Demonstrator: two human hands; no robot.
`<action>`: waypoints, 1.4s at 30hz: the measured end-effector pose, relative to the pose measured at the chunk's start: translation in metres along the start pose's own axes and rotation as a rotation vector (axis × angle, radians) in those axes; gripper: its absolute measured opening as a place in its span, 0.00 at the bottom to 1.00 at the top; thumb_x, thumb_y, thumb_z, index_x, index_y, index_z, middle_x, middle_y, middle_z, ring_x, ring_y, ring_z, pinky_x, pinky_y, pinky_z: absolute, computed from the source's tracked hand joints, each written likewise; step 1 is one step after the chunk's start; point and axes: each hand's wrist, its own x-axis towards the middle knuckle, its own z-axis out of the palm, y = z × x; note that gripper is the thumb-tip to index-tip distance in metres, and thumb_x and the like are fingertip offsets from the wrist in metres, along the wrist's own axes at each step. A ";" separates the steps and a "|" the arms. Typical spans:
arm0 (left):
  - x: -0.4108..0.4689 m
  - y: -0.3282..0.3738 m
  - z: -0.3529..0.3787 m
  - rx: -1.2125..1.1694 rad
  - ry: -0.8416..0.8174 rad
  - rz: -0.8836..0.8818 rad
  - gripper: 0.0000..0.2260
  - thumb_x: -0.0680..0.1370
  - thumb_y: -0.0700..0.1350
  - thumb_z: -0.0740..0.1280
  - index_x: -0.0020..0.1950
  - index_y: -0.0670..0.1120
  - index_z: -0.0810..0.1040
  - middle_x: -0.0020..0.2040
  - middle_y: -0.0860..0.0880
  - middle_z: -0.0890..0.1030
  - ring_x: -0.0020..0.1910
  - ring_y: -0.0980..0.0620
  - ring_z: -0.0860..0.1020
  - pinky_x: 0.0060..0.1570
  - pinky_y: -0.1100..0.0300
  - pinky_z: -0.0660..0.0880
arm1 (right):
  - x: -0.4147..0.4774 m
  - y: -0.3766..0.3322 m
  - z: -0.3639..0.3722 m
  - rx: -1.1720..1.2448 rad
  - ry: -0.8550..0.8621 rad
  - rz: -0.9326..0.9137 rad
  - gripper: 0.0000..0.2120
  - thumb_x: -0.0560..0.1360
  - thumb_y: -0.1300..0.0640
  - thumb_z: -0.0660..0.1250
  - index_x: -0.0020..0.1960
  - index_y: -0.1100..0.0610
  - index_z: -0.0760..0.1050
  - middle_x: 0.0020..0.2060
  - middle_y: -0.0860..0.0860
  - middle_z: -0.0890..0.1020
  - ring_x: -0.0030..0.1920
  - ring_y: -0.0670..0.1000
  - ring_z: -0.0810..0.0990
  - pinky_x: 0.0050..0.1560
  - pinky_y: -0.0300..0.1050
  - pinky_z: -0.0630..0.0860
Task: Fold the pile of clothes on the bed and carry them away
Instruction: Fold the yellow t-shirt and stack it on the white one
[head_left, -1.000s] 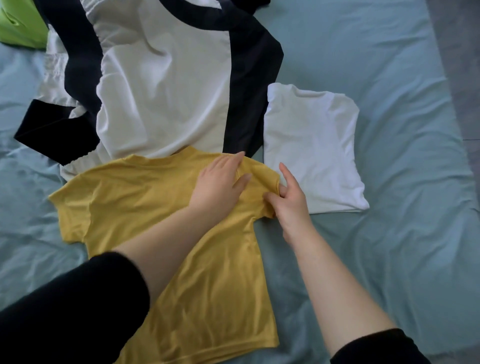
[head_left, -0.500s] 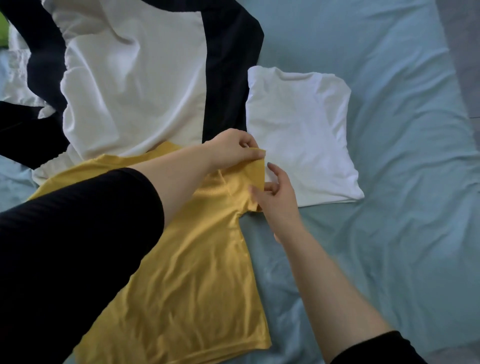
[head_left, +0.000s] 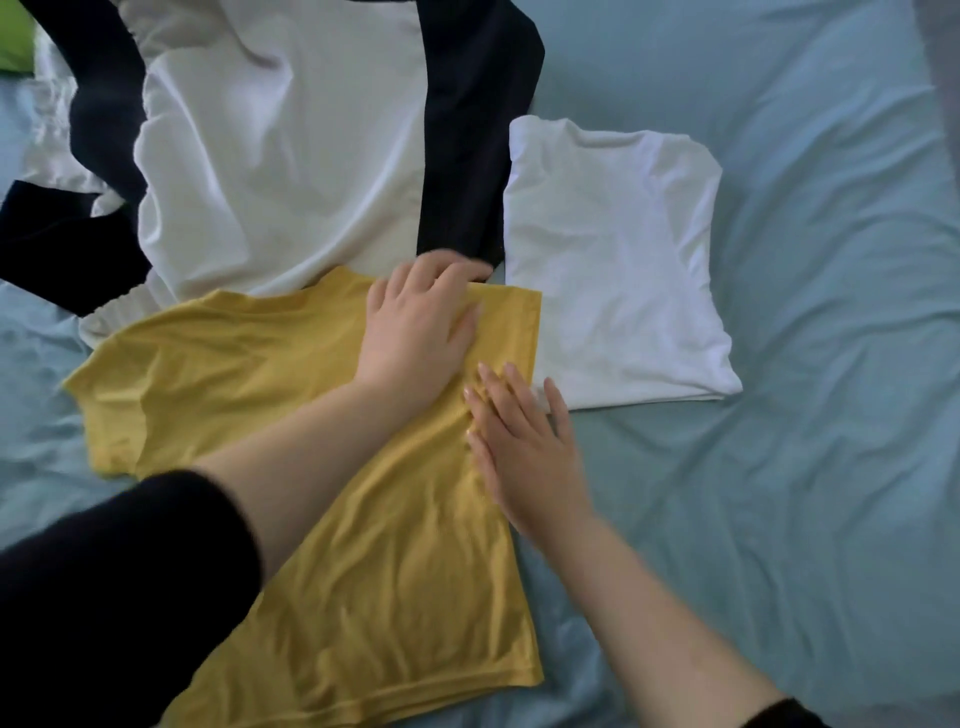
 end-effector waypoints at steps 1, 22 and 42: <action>-0.027 -0.008 -0.005 0.029 -0.022 -0.023 0.17 0.80 0.52 0.62 0.69 0.56 0.70 0.69 0.52 0.70 0.68 0.48 0.67 0.65 0.51 0.60 | -0.005 0.006 0.002 -0.063 -0.109 -0.028 0.23 0.80 0.47 0.54 0.73 0.52 0.68 0.74 0.48 0.67 0.76 0.51 0.60 0.75 0.59 0.54; -0.321 -0.075 -0.032 0.350 -0.820 -0.062 0.42 0.72 0.70 0.54 0.77 0.59 0.34 0.78 0.46 0.33 0.76 0.41 0.35 0.73 0.42 0.38 | -0.132 -0.026 0.018 -0.283 -0.224 -0.507 0.24 0.79 0.50 0.53 0.73 0.55 0.69 0.74 0.51 0.66 0.72 0.51 0.68 0.69 0.58 0.61; -0.357 -0.090 -0.051 0.289 -0.560 0.017 0.26 0.61 0.42 0.77 0.58 0.47 0.79 0.52 0.47 0.81 0.46 0.45 0.81 0.43 0.53 0.79 | -0.160 -0.056 0.025 -0.260 -0.455 -0.725 0.29 0.70 0.61 0.62 0.72 0.59 0.69 0.72 0.54 0.68 0.72 0.55 0.69 0.67 0.58 0.71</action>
